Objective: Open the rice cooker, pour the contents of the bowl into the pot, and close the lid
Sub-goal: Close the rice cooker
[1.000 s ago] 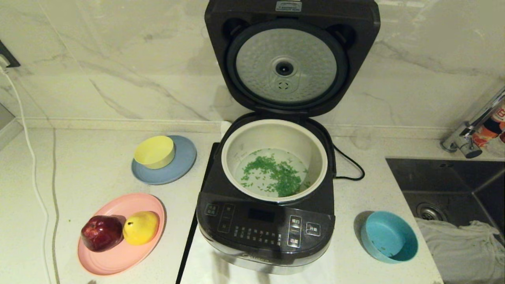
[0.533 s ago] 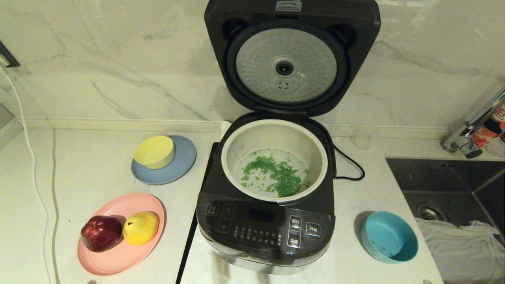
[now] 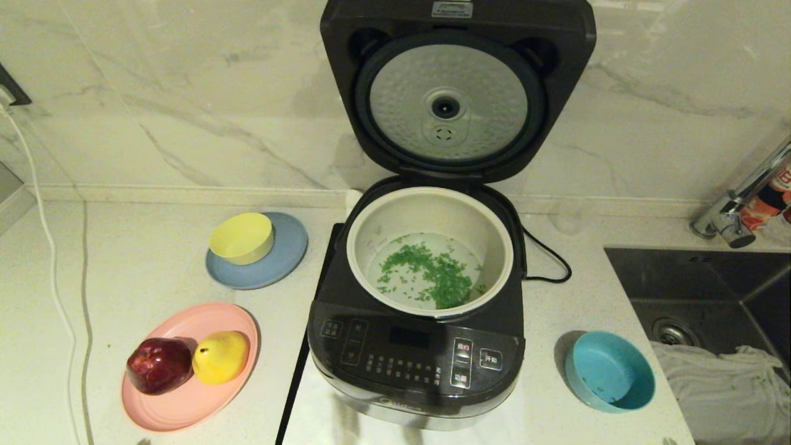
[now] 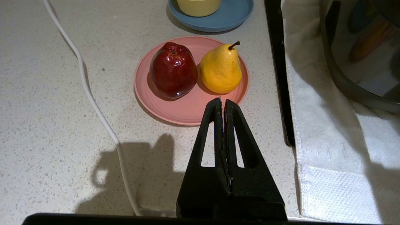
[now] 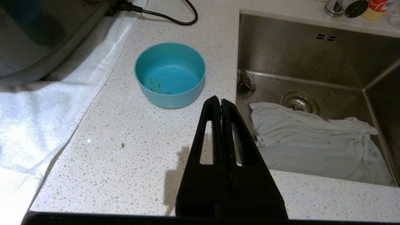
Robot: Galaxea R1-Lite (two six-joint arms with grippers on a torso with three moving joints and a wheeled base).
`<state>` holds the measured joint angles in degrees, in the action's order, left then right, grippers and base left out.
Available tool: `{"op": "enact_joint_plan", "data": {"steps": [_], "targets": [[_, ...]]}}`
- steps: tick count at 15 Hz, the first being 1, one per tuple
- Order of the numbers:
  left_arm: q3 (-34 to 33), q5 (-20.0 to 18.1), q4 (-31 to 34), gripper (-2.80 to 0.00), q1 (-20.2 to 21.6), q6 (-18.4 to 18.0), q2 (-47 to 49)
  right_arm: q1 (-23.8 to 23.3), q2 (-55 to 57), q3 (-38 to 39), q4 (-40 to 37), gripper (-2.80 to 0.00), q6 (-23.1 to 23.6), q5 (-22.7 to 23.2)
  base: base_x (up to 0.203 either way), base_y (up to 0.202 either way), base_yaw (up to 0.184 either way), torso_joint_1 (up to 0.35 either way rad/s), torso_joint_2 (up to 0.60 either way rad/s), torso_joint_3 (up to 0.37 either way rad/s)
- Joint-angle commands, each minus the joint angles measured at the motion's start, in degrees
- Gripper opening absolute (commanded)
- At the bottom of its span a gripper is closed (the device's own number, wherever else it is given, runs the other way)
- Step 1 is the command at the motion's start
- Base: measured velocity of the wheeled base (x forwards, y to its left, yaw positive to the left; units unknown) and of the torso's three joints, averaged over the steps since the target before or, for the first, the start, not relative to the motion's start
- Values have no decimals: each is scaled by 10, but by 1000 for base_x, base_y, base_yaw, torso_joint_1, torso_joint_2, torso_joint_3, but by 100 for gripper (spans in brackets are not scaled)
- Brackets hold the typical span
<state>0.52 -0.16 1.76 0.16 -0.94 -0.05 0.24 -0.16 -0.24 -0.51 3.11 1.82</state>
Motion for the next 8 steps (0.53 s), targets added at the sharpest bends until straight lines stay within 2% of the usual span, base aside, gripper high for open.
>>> {"op": "enact_joint_plan", "data": {"steps": [1,3,5,8], "targets": [[0,0,0,-280,0,-1,0,0,0,0,0,-280,1,0,0,0,0,0,0,0],[0,-3,0,-280,0,-19,0,0,0,0,0,-280,1,0,0,0,0,0,0,0],[0,2,0,-280,0,5,0,0,0,1,0,-280,1,0,0,0,0,0,0,0],[0,3,-1,-280,0,7,0,0,0,0,0,-280,1,0,0,0,0,0,0,0]]}}
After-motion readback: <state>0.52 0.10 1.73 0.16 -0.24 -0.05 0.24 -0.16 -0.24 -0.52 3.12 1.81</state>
